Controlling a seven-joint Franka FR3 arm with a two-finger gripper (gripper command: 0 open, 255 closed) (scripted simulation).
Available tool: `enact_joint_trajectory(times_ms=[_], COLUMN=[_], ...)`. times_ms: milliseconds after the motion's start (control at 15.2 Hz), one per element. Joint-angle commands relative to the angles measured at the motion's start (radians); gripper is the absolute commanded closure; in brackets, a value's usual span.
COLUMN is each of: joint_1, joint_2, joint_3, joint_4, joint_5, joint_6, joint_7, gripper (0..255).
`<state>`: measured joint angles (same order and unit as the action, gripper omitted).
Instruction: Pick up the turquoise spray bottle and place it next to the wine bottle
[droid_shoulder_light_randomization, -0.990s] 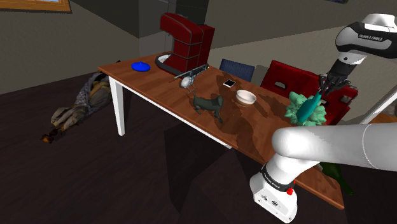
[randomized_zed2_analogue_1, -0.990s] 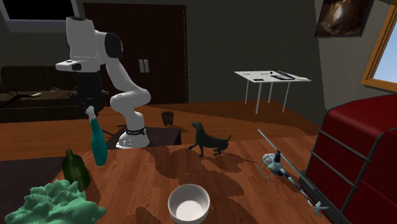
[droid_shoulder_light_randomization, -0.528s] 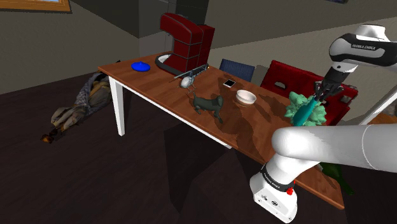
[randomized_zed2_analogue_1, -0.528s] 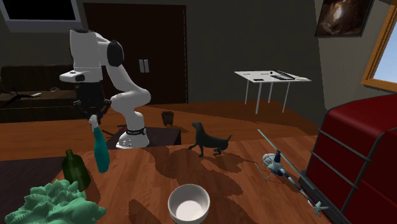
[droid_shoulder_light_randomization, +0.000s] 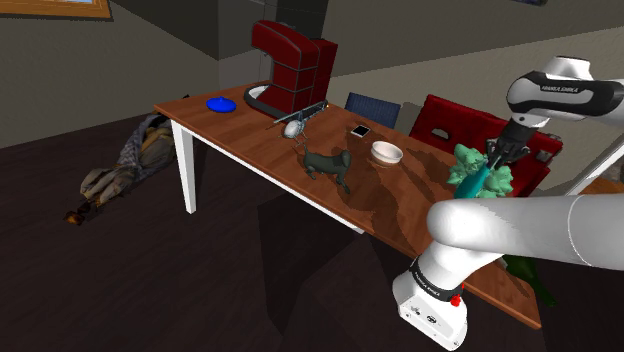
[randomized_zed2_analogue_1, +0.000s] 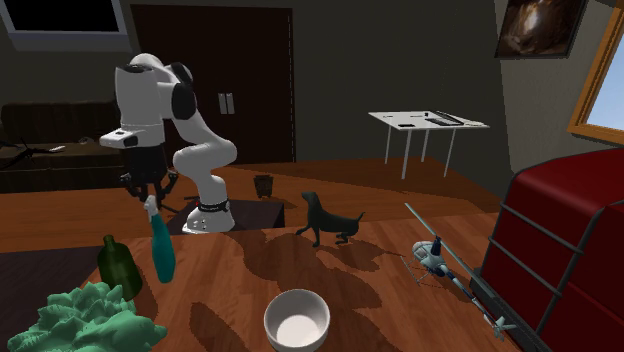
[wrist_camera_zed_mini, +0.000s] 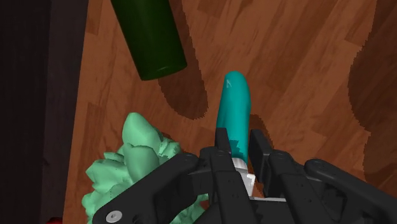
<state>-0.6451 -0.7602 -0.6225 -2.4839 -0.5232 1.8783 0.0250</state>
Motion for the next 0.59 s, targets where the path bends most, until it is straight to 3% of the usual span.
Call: enact_joint_trajectory(times_ms=[0,528], joint_1=[-0.003,-0.010], joint_2=[0.002,0.030], joint_3=[-0.011,-0.059], joint_4=[-0.025,-0.109], joint_5=[-0.010,-0.049], joint_6=[0.028,0.141], joint_7=[0.005,0.020], gripper=[255,255])
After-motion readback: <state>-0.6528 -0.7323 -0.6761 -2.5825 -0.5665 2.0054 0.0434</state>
